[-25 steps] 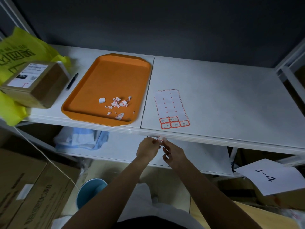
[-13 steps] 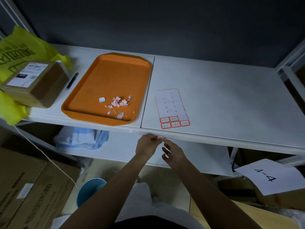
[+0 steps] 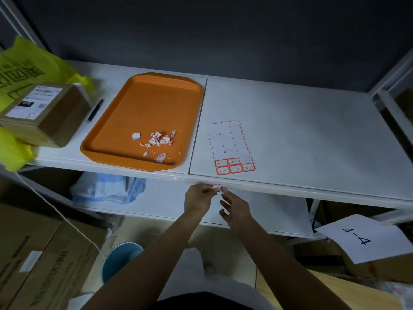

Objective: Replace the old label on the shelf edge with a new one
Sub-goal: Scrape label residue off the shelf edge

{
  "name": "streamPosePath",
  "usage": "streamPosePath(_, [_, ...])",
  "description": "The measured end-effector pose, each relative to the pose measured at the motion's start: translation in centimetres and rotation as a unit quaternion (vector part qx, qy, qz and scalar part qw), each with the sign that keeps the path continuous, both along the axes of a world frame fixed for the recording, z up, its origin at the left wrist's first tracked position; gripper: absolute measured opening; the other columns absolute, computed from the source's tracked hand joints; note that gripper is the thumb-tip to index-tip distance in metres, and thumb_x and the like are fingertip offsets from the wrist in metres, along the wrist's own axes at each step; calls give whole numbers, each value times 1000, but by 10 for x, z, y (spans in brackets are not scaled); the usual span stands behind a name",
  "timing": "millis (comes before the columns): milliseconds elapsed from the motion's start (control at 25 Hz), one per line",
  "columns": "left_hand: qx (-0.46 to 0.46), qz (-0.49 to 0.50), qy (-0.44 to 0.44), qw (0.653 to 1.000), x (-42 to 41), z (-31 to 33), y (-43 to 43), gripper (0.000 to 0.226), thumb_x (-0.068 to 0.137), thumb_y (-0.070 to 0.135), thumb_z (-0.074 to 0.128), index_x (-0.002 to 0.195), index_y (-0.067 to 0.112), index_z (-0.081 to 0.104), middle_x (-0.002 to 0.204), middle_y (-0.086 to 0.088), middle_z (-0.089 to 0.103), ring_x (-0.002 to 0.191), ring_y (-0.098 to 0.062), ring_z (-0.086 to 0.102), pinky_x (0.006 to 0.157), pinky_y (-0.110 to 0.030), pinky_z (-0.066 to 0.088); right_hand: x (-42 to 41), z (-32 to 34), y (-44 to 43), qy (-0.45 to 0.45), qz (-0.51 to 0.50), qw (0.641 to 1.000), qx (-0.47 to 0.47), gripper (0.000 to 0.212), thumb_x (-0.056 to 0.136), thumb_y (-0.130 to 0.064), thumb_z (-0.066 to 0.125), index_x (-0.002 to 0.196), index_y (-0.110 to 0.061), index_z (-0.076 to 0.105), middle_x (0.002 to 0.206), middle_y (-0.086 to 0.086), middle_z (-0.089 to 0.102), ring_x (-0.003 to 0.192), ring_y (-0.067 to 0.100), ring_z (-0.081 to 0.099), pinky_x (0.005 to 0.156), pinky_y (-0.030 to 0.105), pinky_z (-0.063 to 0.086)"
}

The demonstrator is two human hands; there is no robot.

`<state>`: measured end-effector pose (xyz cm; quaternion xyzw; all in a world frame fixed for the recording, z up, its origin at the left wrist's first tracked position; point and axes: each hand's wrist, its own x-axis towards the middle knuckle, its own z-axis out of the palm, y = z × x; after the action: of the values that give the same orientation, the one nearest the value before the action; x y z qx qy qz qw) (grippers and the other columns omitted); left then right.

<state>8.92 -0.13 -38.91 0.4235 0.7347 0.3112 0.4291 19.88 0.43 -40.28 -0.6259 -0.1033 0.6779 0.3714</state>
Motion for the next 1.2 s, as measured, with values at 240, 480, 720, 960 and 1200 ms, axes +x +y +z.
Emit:
streamPosePath(240, [-10, 2, 26, 1000, 2, -4, -1, 27, 90, 37, 66, 101, 15, 76, 102, -3, 75, 74, -9, 60, 85, -23, 49, 3, -3, 1, -11, 16, 1000, 0, 29, 82, -33, 74, 103, -15, 63, 101, -2, 63, 99, 17, 59, 84, 33, 49])
streamPosePath(480, [-84, 26, 33, 996, -11, -12, -8, 29, 87, 43, 68, 92, 16, 78, 103, -2, 75, 74, -8, 57, 82, -21, 42, 2, -3, 1, -67, 60, 995, 41, 33, 80, -40, 74, 103, -20, 62, 102, -6, 63, 97, 15, 59, 83, 32, 47])
streamPosePath(720, [-61, 55, -8, 997, -23, 0, -3, 21, 87, 38, 69, 69, 29, 63, 98, -1, 74, 79, -11, 59, 95, -39, 53, -1, 0, -2, -211, 69, 955, 196, 11, 83, -35, 72, 88, -27, 66, 93, 0, 73, 75, 14, 68, 67, 22, 51])
streamPosePath(960, [-49, 51, -51, 996, -25, 5, -4, 18, 89, 38, 67, 73, 32, 60, 91, 5, 71, 90, -13, 65, 99, -44, 51, -6, -2, -1, -134, 29, 985, 102, 14, 82, -33, 74, 86, -24, 65, 90, -5, 69, 87, 15, 65, 69, 26, 53])
streamPosePath(1200, [-80, 36, -50, 995, -24, 0, -5, 19, 90, 38, 66, 77, 24, 64, 105, -4, 74, 92, -13, 63, 100, -43, 50, -4, 1, 1, -67, 21, 996, 62, 26, 80, -32, 76, 99, -18, 65, 100, -2, 68, 94, 18, 64, 76, 31, 53])
